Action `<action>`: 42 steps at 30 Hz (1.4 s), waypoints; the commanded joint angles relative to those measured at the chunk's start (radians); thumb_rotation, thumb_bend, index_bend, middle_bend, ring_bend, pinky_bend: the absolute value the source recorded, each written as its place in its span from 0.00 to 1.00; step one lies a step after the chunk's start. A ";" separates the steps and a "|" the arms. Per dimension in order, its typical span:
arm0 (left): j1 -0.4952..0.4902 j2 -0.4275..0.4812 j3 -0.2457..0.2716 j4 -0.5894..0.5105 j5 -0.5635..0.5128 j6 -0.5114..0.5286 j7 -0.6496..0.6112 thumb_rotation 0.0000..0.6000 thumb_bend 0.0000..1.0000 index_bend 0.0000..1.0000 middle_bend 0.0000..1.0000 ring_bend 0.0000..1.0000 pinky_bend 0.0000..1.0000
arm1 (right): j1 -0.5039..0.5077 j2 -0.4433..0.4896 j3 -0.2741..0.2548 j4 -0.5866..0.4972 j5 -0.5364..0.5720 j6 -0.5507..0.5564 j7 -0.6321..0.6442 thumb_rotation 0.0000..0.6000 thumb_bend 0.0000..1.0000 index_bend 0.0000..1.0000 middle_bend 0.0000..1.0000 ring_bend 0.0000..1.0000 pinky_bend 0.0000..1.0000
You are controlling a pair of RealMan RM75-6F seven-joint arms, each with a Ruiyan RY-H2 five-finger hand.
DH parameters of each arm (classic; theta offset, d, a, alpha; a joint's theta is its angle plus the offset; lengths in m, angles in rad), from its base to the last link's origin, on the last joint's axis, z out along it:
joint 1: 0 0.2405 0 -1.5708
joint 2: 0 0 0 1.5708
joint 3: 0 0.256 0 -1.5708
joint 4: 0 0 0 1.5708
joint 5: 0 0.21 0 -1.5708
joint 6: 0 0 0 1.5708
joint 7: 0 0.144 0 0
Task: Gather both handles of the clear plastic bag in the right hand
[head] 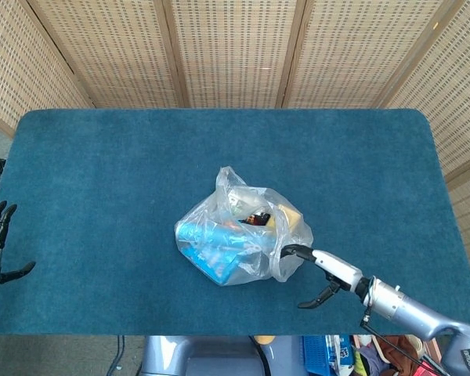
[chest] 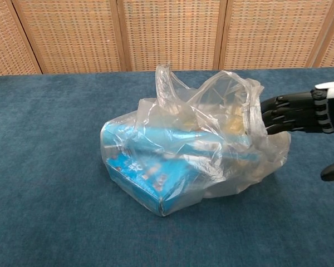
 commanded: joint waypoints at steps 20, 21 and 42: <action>0.000 0.005 0.000 0.002 -0.004 -0.002 -0.017 1.00 0.04 0.00 0.00 0.00 0.00 | 0.090 -0.124 0.050 -0.040 0.194 -0.009 0.037 1.00 0.00 0.17 0.19 0.06 0.00; -0.001 0.005 -0.001 0.003 -0.005 -0.001 -0.017 1.00 0.04 0.00 0.00 0.00 0.00 | 0.098 -0.133 0.058 -0.047 0.209 -0.017 0.055 1.00 0.00 0.17 0.19 0.06 0.00; -0.005 0.001 -0.003 0.011 -0.015 -0.007 -0.013 1.00 0.05 0.00 0.00 0.00 0.00 | 0.155 -0.177 0.132 -0.052 0.315 -0.026 0.560 1.00 0.10 0.18 0.23 0.11 0.07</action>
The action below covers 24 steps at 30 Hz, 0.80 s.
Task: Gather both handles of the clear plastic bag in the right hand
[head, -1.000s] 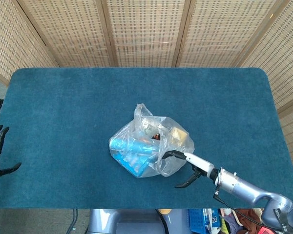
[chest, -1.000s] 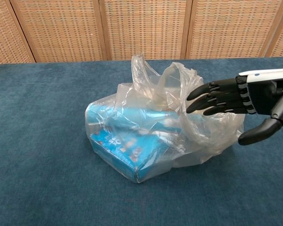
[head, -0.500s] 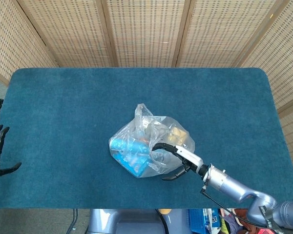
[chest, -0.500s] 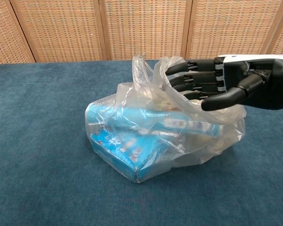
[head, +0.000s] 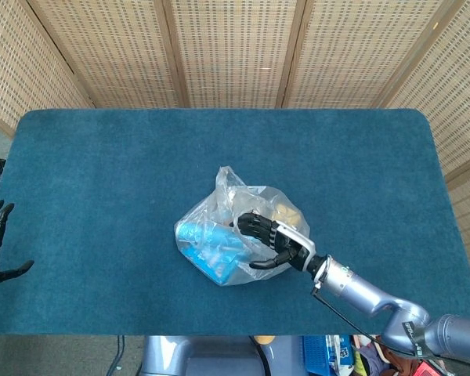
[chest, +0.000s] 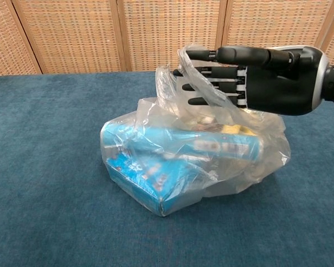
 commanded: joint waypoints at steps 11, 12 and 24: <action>-0.006 -0.008 -0.001 -0.001 -0.008 -0.008 0.017 1.00 0.05 0.00 0.00 0.00 0.00 | 0.045 -0.012 -0.018 0.055 -0.056 0.002 0.269 1.00 0.00 0.30 0.34 0.18 0.09; -0.007 -0.007 -0.003 -0.001 -0.012 -0.010 0.015 1.00 0.05 0.00 0.00 0.00 0.00 | 0.051 -0.011 -0.020 0.058 -0.063 0.003 0.293 1.00 0.00 0.31 0.34 0.19 0.09; -0.038 0.017 -0.034 -0.026 -0.039 -0.038 0.032 1.00 0.05 0.00 0.00 0.00 0.00 | 0.112 0.017 -0.048 0.070 -0.077 -0.036 0.349 1.00 0.00 0.35 0.36 0.17 0.09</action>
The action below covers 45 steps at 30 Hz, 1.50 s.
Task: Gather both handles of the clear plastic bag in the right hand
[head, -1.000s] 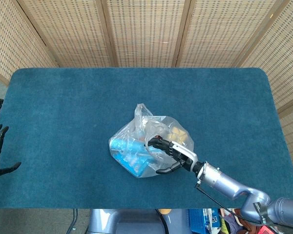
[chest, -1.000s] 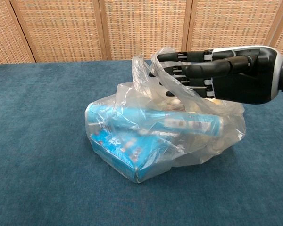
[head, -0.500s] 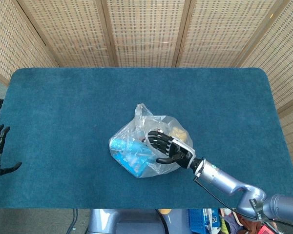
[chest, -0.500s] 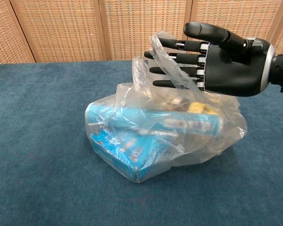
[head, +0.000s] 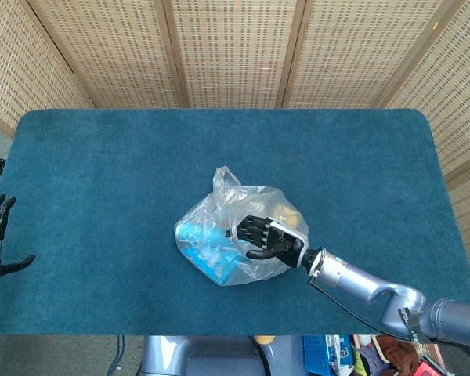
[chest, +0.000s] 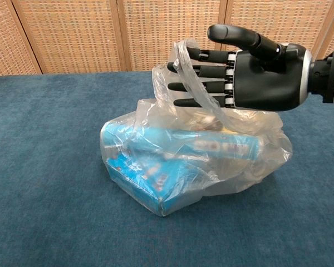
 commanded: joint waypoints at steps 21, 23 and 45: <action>-0.238 0.014 -0.119 -0.010 -0.035 -0.193 0.054 1.00 0.05 0.00 0.00 0.00 0.00 | 0.059 0.018 -0.042 -0.009 -0.019 -0.035 0.009 1.00 0.00 0.38 0.38 0.15 0.08; -0.242 0.010 -0.117 -0.012 -0.038 -0.192 0.060 1.00 0.05 0.00 0.00 0.00 0.00 | 0.066 0.001 -0.046 -0.002 -0.019 -0.043 -0.007 1.00 0.00 0.38 0.38 0.15 0.07; -0.272 -0.010 -0.106 0.000 -0.066 -0.190 0.064 1.00 0.05 0.00 0.00 0.00 0.00 | 0.093 -0.130 0.028 -0.016 0.228 -0.226 -0.459 1.00 0.00 0.30 0.13 0.00 0.00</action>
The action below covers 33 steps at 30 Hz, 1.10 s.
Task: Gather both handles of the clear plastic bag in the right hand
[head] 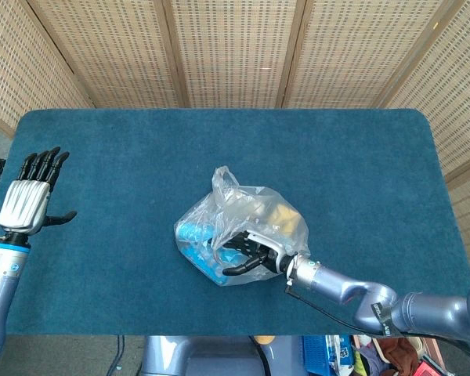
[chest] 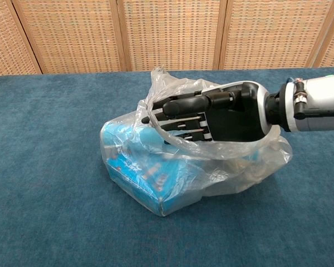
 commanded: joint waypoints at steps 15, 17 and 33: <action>-0.012 -0.004 0.005 0.007 -0.013 0.003 0.003 1.00 0.05 0.00 0.00 0.00 0.00 | -0.031 -0.037 0.090 -0.051 0.098 -0.076 -0.152 1.00 0.00 0.26 0.19 0.00 0.00; -0.017 -0.005 0.003 0.012 -0.013 0.001 0.002 1.00 0.05 0.00 0.00 0.00 0.00 | -0.038 -0.032 0.102 -0.059 0.090 -0.075 -0.127 1.00 0.00 0.26 0.21 0.00 0.00; -0.209 -0.232 0.024 0.417 0.317 0.037 -0.288 1.00 0.00 0.00 0.00 0.00 0.04 | -0.063 0.036 0.113 -0.072 -0.017 -0.070 0.031 1.00 0.00 0.26 0.23 0.02 0.00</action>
